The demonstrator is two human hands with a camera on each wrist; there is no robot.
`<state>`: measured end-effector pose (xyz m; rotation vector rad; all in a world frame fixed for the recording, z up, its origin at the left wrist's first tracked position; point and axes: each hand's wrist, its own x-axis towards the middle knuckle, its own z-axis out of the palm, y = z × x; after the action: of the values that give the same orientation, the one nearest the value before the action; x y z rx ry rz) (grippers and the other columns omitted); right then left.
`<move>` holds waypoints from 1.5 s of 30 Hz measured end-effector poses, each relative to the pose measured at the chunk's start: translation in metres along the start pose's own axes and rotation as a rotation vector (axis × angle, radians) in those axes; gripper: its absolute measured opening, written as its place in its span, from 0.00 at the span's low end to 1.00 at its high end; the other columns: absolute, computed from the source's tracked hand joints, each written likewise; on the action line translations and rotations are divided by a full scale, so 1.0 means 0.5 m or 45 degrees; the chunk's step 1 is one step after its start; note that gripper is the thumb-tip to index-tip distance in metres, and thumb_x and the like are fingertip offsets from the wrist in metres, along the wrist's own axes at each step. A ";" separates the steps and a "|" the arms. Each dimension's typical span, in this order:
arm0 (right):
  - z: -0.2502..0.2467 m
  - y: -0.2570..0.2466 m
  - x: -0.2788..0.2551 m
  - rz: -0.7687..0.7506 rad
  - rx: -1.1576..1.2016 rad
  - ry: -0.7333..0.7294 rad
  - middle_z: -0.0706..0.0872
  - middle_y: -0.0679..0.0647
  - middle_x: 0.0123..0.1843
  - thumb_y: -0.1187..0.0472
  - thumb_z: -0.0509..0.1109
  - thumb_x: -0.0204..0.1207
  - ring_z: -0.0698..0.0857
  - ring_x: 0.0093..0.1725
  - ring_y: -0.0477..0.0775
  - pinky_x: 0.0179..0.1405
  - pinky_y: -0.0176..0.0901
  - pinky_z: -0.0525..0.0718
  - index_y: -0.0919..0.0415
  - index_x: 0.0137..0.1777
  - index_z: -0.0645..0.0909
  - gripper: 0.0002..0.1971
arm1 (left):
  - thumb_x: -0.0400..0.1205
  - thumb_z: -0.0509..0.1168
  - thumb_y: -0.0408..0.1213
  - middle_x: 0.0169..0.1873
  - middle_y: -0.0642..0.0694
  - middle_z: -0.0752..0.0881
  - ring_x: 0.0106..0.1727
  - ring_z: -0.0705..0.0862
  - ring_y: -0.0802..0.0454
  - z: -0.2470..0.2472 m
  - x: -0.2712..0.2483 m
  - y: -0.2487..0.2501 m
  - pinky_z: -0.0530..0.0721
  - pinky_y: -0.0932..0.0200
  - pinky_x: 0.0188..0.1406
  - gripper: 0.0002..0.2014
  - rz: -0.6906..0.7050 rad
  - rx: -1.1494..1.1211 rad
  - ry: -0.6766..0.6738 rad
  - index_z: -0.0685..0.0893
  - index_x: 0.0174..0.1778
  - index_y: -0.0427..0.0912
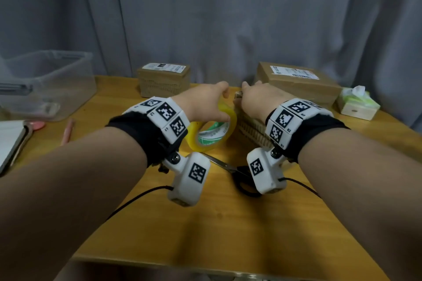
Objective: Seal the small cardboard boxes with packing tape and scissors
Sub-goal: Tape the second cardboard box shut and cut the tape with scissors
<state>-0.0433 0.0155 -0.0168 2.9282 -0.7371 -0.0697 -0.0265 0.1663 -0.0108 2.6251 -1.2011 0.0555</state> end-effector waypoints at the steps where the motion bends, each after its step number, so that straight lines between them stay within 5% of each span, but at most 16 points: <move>1: -0.001 -0.002 -0.002 -0.006 -0.015 0.006 0.63 0.67 0.80 0.47 0.50 0.85 0.67 0.75 0.72 0.69 0.64 0.70 0.56 0.84 0.52 0.30 | 0.74 0.73 0.49 0.33 0.55 0.76 0.32 0.76 0.57 -0.002 -0.003 -0.003 0.72 0.58 0.28 0.23 -0.002 -0.018 0.012 0.75 0.61 0.46; 5: 0.002 -0.001 0.001 -0.073 -0.056 0.018 0.70 0.68 0.73 0.50 0.50 0.85 0.70 0.72 0.71 0.69 0.64 0.72 0.59 0.80 0.62 0.26 | 0.75 0.73 0.46 0.32 0.56 0.74 0.32 0.74 0.57 -0.014 -0.015 -0.012 0.71 0.59 0.34 0.19 -0.027 0.047 -0.019 0.80 0.60 0.47; 9: 0.012 0.012 -0.005 -0.143 0.090 0.146 0.75 0.68 0.70 0.43 0.54 0.83 0.75 0.68 0.70 0.66 0.63 0.75 0.61 0.74 0.70 0.27 | 0.75 0.72 0.49 0.51 0.50 0.76 0.48 0.77 0.50 -0.019 -0.021 -0.012 0.77 0.56 0.46 0.21 -0.015 0.211 -0.128 0.81 0.64 0.51; 12: 0.009 0.010 -0.010 -0.090 -0.008 0.103 0.68 0.67 0.77 0.36 0.55 0.81 0.69 0.75 0.70 0.71 0.62 0.70 0.59 0.82 0.58 0.36 | 0.77 0.69 0.53 0.53 0.48 0.68 0.56 0.79 0.45 -0.007 -0.020 -0.016 0.78 0.53 0.55 0.25 -0.021 0.202 -0.096 0.79 0.69 0.51; 16: 0.012 -0.002 -0.001 -0.069 0.020 0.078 0.63 0.69 0.79 0.45 0.54 0.85 0.64 0.77 0.73 0.73 0.65 0.69 0.62 0.83 0.53 0.32 | 0.76 0.70 0.54 0.62 0.45 0.77 0.62 0.78 0.46 0.011 -0.017 -0.024 0.76 0.54 0.59 0.25 -0.010 0.070 0.055 0.80 0.67 0.48; 21: 0.009 -0.004 -0.006 -0.063 -0.002 0.002 0.58 0.70 0.82 0.50 0.47 0.87 0.60 0.79 0.74 0.75 0.66 0.66 0.63 0.84 0.45 0.31 | 0.77 0.68 0.55 0.67 0.45 0.77 0.67 0.76 0.46 0.033 -0.028 -0.039 0.77 0.48 0.65 0.23 -0.078 -0.058 0.133 0.80 0.67 0.52; 24: -0.016 0.017 -0.035 -0.191 0.211 0.074 0.70 0.68 0.77 0.44 0.43 0.87 0.69 0.76 0.69 0.72 0.60 0.69 0.64 0.80 0.61 0.30 | 0.78 0.67 0.56 0.66 0.45 0.77 0.67 0.77 0.44 0.041 -0.029 -0.041 0.78 0.45 0.65 0.22 -0.113 -0.042 0.179 0.80 0.67 0.55; 28: -0.052 0.028 -0.120 -0.430 0.511 0.419 0.86 0.60 0.53 0.64 0.59 0.80 0.83 0.55 0.60 0.51 0.43 0.78 0.62 0.54 0.85 0.12 | 0.78 0.66 0.57 0.66 0.43 0.78 0.66 0.78 0.43 0.040 -0.030 -0.040 0.78 0.48 0.64 0.22 -0.122 -0.022 0.200 0.81 0.67 0.55; 31: -0.031 0.021 -0.197 -0.495 0.524 0.073 0.89 0.56 0.36 0.66 0.62 0.78 0.88 0.36 0.55 0.42 0.42 0.87 0.63 0.49 0.85 0.10 | 0.78 0.66 0.56 0.65 0.40 0.79 0.66 0.78 0.42 0.038 -0.030 -0.031 0.76 0.49 0.63 0.23 -0.112 0.021 0.185 0.81 0.67 0.52; 34: 0.022 0.022 -0.231 -0.471 0.263 -0.284 0.89 0.57 0.40 0.62 0.71 0.76 0.88 0.38 0.58 0.39 0.47 0.89 0.64 0.49 0.84 0.06 | 0.78 0.66 0.57 0.65 0.39 0.78 0.66 0.77 0.41 0.037 -0.037 -0.018 0.76 0.49 0.64 0.23 -0.129 0.047 0.164 0.81 0.68 0.52; 37: 0.063 0.028 -0.237 -0.412 0.102 -0.395 0.86 0.56 0.53 0.55 0.77 0.72 0.85 0.49 0.57 0.38 0.46 0.84 0.62 0.59 0.82 0.18 | 0.78 0.66 0.56 0.66 0.40 0.77 0.66 0.77 0.41 0.035 -0.047 -0.007 0.76 0.49 0.63 0.23 -0.149 0.068 0.166 0.81 0.68 0.52; 41: 0.074 0.025 -0.245 -0.427 -0.034 -0.410 0.80 0.60 0.62 0.63 0.75 0.71 0.82 0.57 0.61 0.52 0.53 0.86 0.63 0.67 0.76 0.24 | 0.78 0.67 0.57 0.66 0.40 0.79 0.66 0.78 0.42 0.033 -0.054 -0.002 0.78 0.47 0.64 0.24 -0.174 0.031 0.158 0.81 0.67 0.51; 43: 0.070 0.022 -0.245 -0.434 -0.068 -0.417 0.82 0.60 0.58 0.63 0.75 0.72 0.84 0.53 0.61 0.48 0.50 0.86 0.64 0.62 0.78 0.19 | 0.78 0.67 0.56 0.66 0.40 0.79 0.66 0.78 0.42 0.031 -0.054 -0.001 0.78 0.47 0.64 0.24 -0.183 0.020 0.154 0.81 0.67 0.50; 45: 0.057 0.023 -0.246 -0.445 -0.116 -0.411 0.83 0.58 0.46 0.61 0.74 0.71 0.84 0.43 0.60 0.36 0.46 0.83 0.64 0.46 0.80 0.09 | 0.79 0.66 0.56 0.67 0.39 0.78 0.66 0.78 0.41 0.028 -0.055 0.004 0.78 0.48 0.64 0.24 -0.192 0.035 0.143 0.81 0.68 0.49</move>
<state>-0.1591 0.0611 -0.0417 2.9524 -0.2348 -0.6017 -0.0473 0.1820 -0.0275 2.6878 -0.9707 0.1903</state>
